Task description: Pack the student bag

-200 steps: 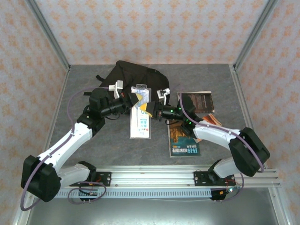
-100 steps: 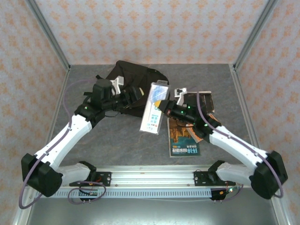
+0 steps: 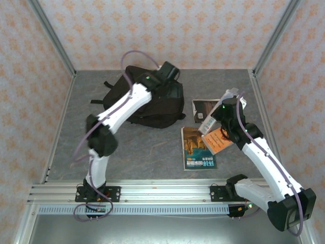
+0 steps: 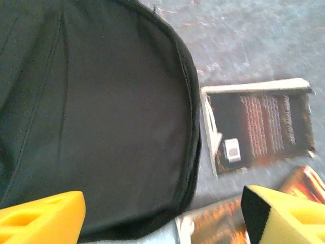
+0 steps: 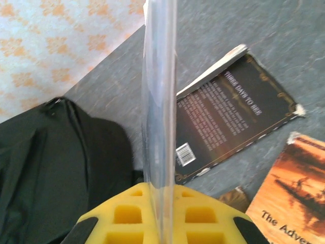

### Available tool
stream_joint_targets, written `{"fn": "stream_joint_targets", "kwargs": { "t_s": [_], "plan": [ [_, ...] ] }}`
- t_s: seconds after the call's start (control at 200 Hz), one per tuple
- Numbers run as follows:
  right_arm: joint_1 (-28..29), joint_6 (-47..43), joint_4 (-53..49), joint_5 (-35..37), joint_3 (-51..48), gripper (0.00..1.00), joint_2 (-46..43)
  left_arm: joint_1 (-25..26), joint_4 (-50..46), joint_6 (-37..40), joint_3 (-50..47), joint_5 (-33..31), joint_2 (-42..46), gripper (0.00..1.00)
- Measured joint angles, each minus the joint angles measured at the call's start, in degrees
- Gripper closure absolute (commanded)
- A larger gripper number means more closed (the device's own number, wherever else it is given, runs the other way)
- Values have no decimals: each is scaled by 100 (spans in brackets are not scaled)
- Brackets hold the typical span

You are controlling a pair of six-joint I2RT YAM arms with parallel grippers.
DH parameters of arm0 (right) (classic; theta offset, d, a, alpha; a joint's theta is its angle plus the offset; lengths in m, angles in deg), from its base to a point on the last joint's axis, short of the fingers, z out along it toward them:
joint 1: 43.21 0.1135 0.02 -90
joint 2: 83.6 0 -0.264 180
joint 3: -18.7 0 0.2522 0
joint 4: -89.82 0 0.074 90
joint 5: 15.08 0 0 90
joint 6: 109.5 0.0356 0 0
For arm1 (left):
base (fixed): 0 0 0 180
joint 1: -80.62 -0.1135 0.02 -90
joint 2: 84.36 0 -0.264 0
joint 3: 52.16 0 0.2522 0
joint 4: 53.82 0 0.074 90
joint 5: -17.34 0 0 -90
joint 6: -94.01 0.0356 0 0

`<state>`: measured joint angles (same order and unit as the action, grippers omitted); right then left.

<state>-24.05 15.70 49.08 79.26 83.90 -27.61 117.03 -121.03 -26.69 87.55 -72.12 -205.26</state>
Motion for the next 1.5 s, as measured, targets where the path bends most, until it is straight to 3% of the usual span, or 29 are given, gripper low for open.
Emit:
{"fn": "stream_joint_targets", "kwargs": {
  "t_s": [0.11, 0.18, 0.445, 0.671, 0.991, 1.291, 1.501],
  "plan": [
    [-122, -39, -2, 15, 0, 100, 33, 101, -721, 87, 2223, -393, -1589, 16],
    [-188, -37, 9, -31, -11, 100, 61, 144, -957, 87, 2885, -487, -2184, 16],
    [-262, -37, 173, -315, -273, 100, 118, 175, -846, 251, 2494, -553, -2402, 28],
    [-284, -37, 306, -509, -393, 100, 118, 168, -625, 348, 2518, -570, -2415, 53],
    [-286, -35, 431, -614, -564, 100, 116, 59, -501, 341, 2516, -481, -2669, 55],
    [-286, 9, 514, -772, -758, 100, 109, -31, -428, 350, 2481, -249, -2691, 100],
    [-286, 9, 520, -848, -758, 100, 74, -96, -417, 380, 2450, -125, -2651, 100]
  ]
}}
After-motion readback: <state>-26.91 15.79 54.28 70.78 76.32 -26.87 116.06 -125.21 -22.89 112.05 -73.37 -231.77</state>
